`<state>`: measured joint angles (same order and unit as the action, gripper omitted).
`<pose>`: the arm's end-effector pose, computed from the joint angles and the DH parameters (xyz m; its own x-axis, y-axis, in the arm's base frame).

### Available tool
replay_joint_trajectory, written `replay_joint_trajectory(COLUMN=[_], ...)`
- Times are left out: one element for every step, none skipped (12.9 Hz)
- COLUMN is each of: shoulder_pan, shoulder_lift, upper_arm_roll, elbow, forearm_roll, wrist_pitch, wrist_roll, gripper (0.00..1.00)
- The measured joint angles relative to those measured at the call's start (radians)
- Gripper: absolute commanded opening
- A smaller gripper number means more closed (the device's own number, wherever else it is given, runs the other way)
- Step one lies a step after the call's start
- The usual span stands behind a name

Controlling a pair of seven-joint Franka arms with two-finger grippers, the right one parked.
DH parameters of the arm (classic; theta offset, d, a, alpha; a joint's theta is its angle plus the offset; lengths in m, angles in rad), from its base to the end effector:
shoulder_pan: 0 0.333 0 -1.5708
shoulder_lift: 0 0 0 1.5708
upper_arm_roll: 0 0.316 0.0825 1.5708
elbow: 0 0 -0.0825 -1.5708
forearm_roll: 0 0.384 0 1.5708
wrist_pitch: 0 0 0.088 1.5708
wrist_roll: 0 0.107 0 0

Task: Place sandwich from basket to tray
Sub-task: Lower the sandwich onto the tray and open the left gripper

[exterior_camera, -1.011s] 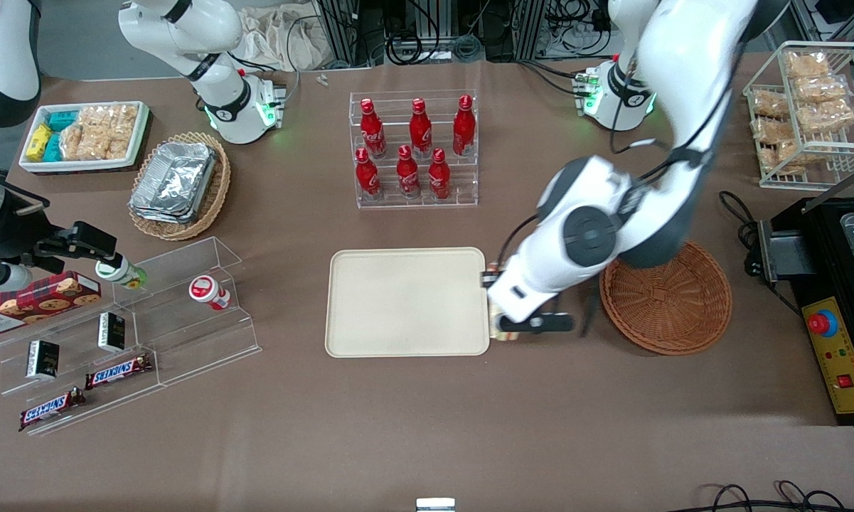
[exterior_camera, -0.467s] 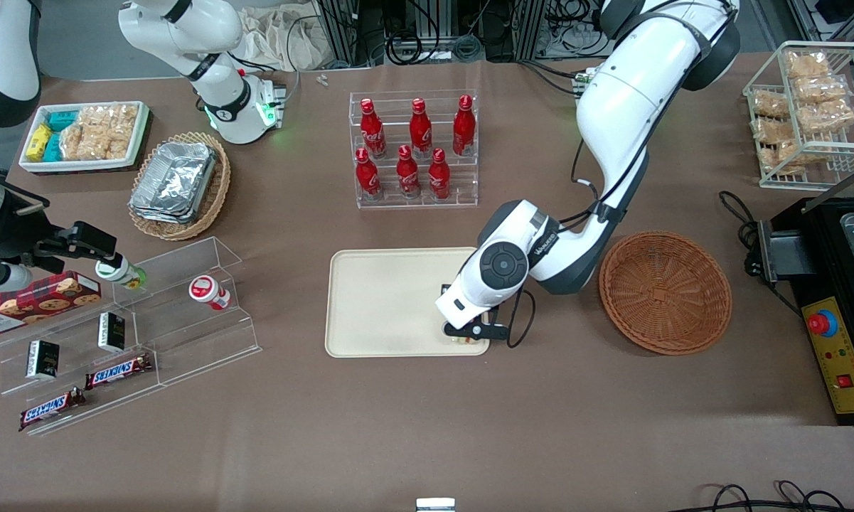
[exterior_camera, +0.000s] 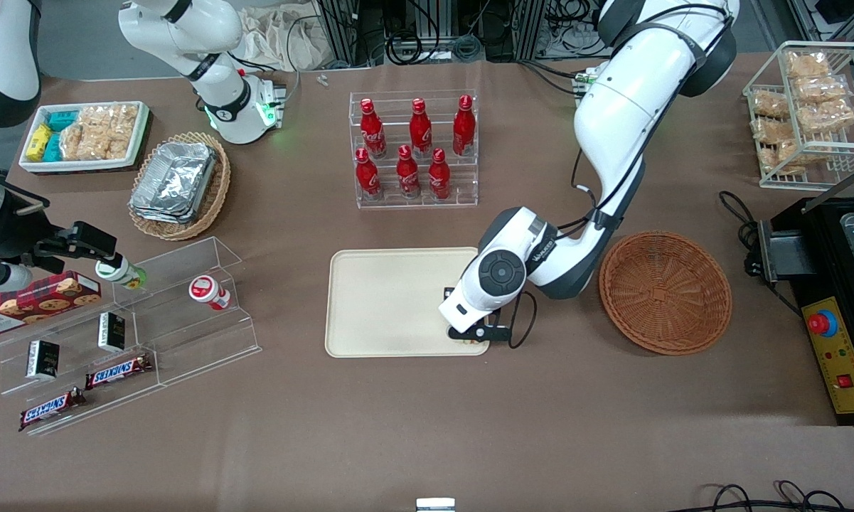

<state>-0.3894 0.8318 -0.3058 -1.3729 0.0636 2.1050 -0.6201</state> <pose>0.5888 -0.4272 0.2280 0.9875 -0.0293 -0.1546 -0.0138 -0.9949 0.1001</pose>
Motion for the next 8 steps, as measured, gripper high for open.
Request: replay_joint_trajectory(shoulder_pan=[-0.001,-0.002,-0.003,-0.002,-0.001,0.002,0.009,0.02], shoulder_lift=[0.002,0.002,0.002,0.001,-0.003,-0.013,-0.032,-0.06], upper_arm_roll=[-0.001,-0.002,-0.002,-0.002,-0.002,-0.001,0.0,0.002], elbow=[0.0,0.0,0.001,0.005,0.012,0.021,0.029,0.035], forearm_roll=[0.0,0.0,0.0,0.0,0.0,0.0,0.001,0.001], wrist_pitch=[0.001,0.001,0.002,0.003,0.004,0.004,0.0,-0.011], wrist_roll=[-0.007,-0.011,-0.013,-0.014,-0.016,-0.018,-0.021,-0.022], gripper=[1.0,1.0,1.0,1.0,1.0,1.0,1.0,1.0])
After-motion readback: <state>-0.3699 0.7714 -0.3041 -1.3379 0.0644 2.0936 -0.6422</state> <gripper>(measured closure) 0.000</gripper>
